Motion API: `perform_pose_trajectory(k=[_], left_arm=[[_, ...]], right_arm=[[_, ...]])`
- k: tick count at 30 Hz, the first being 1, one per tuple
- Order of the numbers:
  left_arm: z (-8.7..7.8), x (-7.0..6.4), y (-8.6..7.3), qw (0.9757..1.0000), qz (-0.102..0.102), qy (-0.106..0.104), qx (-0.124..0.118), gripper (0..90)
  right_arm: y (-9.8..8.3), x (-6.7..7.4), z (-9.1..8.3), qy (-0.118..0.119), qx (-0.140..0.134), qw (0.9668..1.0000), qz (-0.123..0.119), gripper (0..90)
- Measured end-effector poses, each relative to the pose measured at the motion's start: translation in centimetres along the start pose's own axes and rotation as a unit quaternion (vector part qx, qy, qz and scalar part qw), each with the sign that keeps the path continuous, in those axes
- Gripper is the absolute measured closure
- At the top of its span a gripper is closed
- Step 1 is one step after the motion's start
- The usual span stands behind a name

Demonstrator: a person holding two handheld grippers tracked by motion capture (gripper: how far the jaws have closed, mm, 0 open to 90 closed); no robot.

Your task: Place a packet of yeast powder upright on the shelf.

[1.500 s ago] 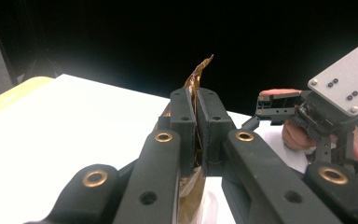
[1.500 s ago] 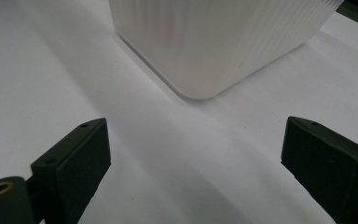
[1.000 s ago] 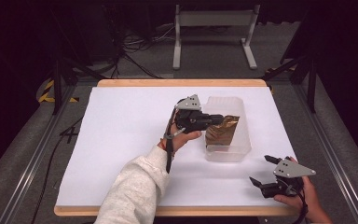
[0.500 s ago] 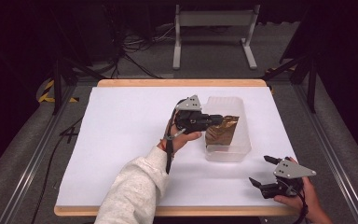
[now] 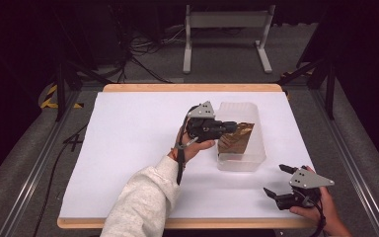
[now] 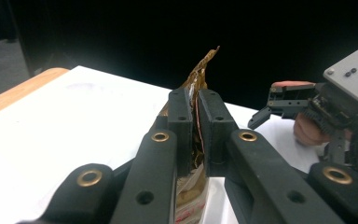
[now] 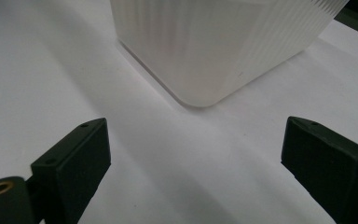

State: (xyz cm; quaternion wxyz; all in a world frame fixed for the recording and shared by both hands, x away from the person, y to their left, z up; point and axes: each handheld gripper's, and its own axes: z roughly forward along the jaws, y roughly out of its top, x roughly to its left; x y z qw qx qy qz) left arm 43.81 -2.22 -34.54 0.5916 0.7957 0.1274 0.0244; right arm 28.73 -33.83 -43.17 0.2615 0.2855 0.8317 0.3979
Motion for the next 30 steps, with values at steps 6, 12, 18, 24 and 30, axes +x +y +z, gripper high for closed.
perform_pose_trajectory(k=[6, 12, 18, 24, 30], left_arm=[[-0.1, -0.5, 0.4, 0.9998, 0.015, 0.010, 0.010, 76.7], [-0.5, -0.4, 0.4, 0.9995, 0.014, 0.027, 0.013, 69.6], [-0.5, -0.9, 1.0, 0.9967, 0.031, 0.069, 0.028, 51.0], [-0.3, -1.4, 1.4, 0.9906, 0.060, 0.106, 0.062, 36.0], [-0.4, -1.4, 1.4, 0.9879, 0.057, 0.119, 0.082, 22.6]], right_arm=[[-0.1, 0.0, -0.1, -0.002, 0.000, 1.0000, 0.001, 8.7], [-0.1, 0.0, -0.1, -0.002, 0.000, 1.0000, 0.000, 8.6], [-0.1, 0.0, 0.0, -0.004, 0.001, 1.0000, 0.003, 8.5], [-0.1, 0.0, -0.1, -0.004, -0.001, 1.0000, -0.001, 8.5], [-0.1, 0.0, 0.0, -0.004, -0.001, 1.0000, -0.002, 8.5]])
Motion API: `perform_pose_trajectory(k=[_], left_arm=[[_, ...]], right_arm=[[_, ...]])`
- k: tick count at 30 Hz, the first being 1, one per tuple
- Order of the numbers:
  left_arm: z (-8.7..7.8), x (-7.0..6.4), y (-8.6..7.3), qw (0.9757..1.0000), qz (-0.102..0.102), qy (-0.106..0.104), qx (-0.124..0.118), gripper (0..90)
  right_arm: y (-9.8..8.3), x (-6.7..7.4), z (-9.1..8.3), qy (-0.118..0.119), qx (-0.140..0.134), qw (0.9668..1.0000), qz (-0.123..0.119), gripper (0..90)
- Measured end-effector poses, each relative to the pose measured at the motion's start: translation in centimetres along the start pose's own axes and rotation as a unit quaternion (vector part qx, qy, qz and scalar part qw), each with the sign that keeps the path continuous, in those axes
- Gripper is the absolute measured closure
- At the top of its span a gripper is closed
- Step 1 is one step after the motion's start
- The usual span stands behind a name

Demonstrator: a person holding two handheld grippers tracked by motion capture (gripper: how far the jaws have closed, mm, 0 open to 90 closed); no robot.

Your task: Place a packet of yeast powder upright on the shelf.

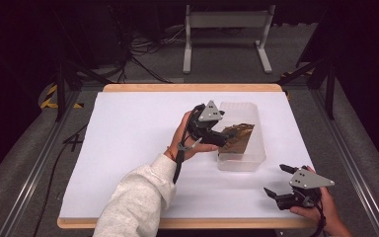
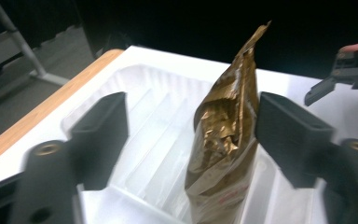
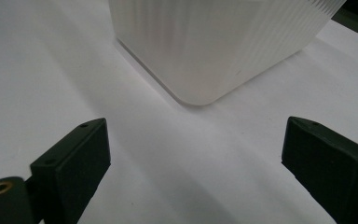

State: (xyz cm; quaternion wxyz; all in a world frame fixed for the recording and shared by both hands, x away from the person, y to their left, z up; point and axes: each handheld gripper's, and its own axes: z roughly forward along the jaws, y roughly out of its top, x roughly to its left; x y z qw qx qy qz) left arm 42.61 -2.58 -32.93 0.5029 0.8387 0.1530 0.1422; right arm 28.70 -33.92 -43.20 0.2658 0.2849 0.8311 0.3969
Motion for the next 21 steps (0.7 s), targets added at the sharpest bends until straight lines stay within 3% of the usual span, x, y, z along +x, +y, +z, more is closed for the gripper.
perform_pose_trajectory(k=[3, 9, 21], left_arm=[[-0.2, 0.0, 0.0, 0.9996, 0.009, 0.016, 0.020, 16.0], [-1.3, 0.1, -0.3, 0.9993, 0.012, 0.020, 0.031, 9.4], [-3.2, 0.3, -1.2, 0.9981, 0.028, 0.031, 0.045, 6.2]], right_arm=[[0.0, 0.0, 0.0, 0.000, 0.001, 1.0000, -0.001, 8.5], [0.2, -0.1, 0.0, -0.006, -0.008, 0.9999, 0.002, 8.7], [0.3, -0.2, 0.2, -0.005, -0.004, 1.0000, -0.001, 8.7]])
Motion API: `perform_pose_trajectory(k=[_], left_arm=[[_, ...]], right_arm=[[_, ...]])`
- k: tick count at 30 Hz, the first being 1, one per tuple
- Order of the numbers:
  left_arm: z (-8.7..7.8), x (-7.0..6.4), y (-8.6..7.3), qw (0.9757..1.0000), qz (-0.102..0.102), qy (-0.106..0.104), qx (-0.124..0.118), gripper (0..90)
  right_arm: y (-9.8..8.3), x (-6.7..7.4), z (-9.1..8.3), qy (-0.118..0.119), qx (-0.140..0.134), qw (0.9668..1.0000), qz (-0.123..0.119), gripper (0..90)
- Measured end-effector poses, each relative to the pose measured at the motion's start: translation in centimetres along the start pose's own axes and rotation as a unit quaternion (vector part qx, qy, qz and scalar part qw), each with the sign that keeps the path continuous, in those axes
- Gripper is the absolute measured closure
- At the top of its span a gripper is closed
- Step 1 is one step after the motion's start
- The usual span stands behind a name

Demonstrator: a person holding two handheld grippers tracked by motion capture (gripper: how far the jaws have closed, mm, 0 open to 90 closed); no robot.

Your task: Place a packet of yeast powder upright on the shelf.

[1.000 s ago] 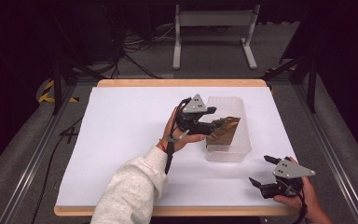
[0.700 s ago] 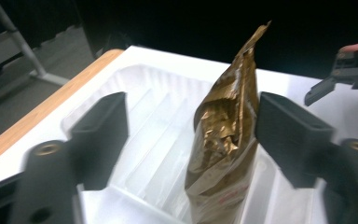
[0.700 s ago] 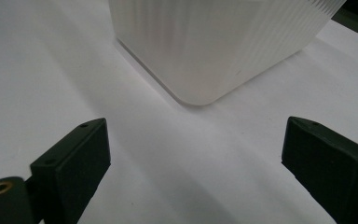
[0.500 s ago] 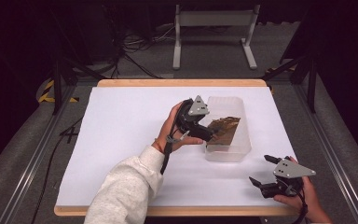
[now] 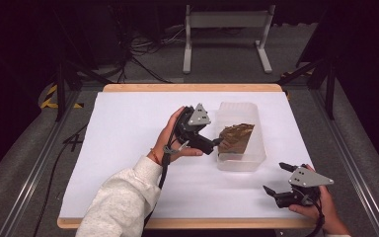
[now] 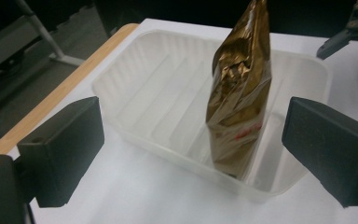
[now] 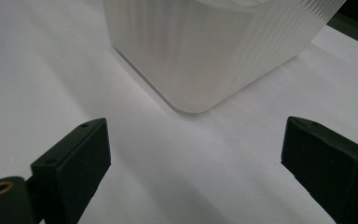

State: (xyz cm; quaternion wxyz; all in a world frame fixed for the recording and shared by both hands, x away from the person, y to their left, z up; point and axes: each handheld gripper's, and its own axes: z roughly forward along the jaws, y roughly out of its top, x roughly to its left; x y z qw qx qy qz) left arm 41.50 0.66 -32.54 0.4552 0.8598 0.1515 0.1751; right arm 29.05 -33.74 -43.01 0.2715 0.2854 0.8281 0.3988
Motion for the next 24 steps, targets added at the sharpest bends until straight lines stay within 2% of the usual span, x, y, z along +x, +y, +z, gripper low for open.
perform_pose_trajectory(k=[1, 6, 7, 10, 14, 24], left_arm=[[-0.1, 0.1, -0.2, 1.0000, 0.002, -0.003, 0.002, 5.9], [-0.7, 0.3, -1.0, 0.9998, 0.009, 0.010, 0.016, 5.2], [-0.8, 0.4, -1.2, 0.9998, 0.008, 0.006, 0.015, 5.2], [-1.2, 0.5, -1.7, 0.9994, 0.017, 0.018, 0.025, 4.7], [-1.8, 0.6, -2.4, 0.9990, 0.021, 0.023, 0.033, 4.7], [-3.2, 0.7, -4.1, 0.9977, 0.035, 0.039, 0.043, 5.7]], right_arm=[[0.0, 0.0, 0.0, -0.001, 0.001, 1.0000, 0.000, 8.7], [-0.1, 0.0, 0.0, 0.001, 0.001, 1.0000, 0.001, 8.7], [-0.1, 0.0, 0.0, 0.001, 0.001, 1.0000, 0.000, 8.7], [-0.1, 0.0, 0.1, 0.001, 0.001, 1.0000, 0.000, 8.7], [0.0, 0.0, 0.1, 0.001, 0.001, 1.0000, 0.000, 8.7], [0.1, 0.0, 0.1, 0.002, 0.001, 1.0000, -0.002, 8.7]])
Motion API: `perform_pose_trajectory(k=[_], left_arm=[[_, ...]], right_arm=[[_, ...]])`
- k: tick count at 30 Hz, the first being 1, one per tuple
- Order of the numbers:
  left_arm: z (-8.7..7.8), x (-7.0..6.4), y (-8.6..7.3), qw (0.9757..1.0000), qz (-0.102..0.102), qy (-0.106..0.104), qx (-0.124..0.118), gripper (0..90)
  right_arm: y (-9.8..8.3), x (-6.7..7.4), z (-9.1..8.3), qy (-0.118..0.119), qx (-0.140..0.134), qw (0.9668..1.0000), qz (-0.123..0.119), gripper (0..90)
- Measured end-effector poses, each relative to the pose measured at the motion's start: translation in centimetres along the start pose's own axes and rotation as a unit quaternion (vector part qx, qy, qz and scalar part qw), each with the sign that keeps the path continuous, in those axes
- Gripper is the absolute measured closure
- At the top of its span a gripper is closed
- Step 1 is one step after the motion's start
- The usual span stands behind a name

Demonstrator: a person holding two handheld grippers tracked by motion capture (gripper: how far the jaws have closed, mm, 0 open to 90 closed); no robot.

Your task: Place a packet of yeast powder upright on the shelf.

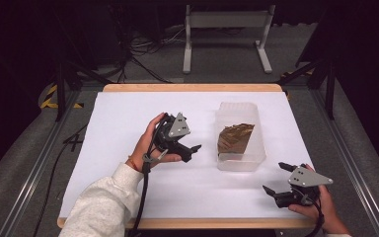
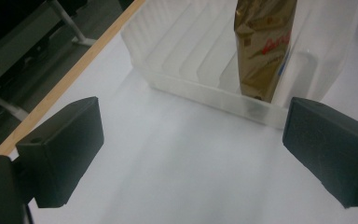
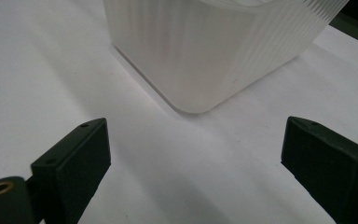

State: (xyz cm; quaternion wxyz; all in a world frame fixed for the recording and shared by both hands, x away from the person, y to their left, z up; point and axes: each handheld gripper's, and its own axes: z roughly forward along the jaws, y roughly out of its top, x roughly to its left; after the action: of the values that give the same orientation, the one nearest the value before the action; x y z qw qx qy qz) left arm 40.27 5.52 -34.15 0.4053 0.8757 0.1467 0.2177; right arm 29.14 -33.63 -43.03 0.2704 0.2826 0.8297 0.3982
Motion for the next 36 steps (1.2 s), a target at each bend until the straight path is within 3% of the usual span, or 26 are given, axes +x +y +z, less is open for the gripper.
perform_pose_trajectory(k=[4, 8, 15, 20, 25, 29, 36], left_arm=[[-0.7, -0.2, -1.1, 0.9999, 0.005, -0.012, 0.002, 5.7], [-1.3, -0.3, -2.3, 0.9999, -0.001, -0.010, 0.005, 5.4], [-2.2, -0.5, -4.1, 0.9998, -0.006, 0.006, 0.019, 5.2], [-3.1, -0.5, -5.7, 0.9988, -0.001, 0.024, 0.042, 5.0], [-4.3, -0.4, -7.1, 0.9985, -0.008, 0.031, 0.044, 5.1], [-5.0, -0.6, -8.3, 0.9973, -0.001, 0.046, 0.057, 5.3], [-6.0, -0.8, -10.7, 0.9961, -0.021, 0.059, 0.062, 5.2]], right_arm=[[0.1, 0.0, 0.0, 0.000, 0.000, 1.0000, -0.003, 8.7], [0.2, 0.0, -0.1, -0.001, -0.003, 1.0000, -0.005, 8.7], [0.2, 0.0, 0.0, -0.002, -0.002, 1.0000, -0.006, 8.7], [0.2, 0.2, 0.0, 0.000, 0.001, 1.0000, -0.010, 8.8], [0.2, 0.2, 0.1, 0.001, 0.002, 0.9999, -0.012, 8.8], [0.2, 0.4, 0.3, 0.002, 0.007, 0.9999, -0.015, 8.8], [0.3, 0.6, 0.4, 0.004, 0.008, 0.9997, -0.022, 8.8]])
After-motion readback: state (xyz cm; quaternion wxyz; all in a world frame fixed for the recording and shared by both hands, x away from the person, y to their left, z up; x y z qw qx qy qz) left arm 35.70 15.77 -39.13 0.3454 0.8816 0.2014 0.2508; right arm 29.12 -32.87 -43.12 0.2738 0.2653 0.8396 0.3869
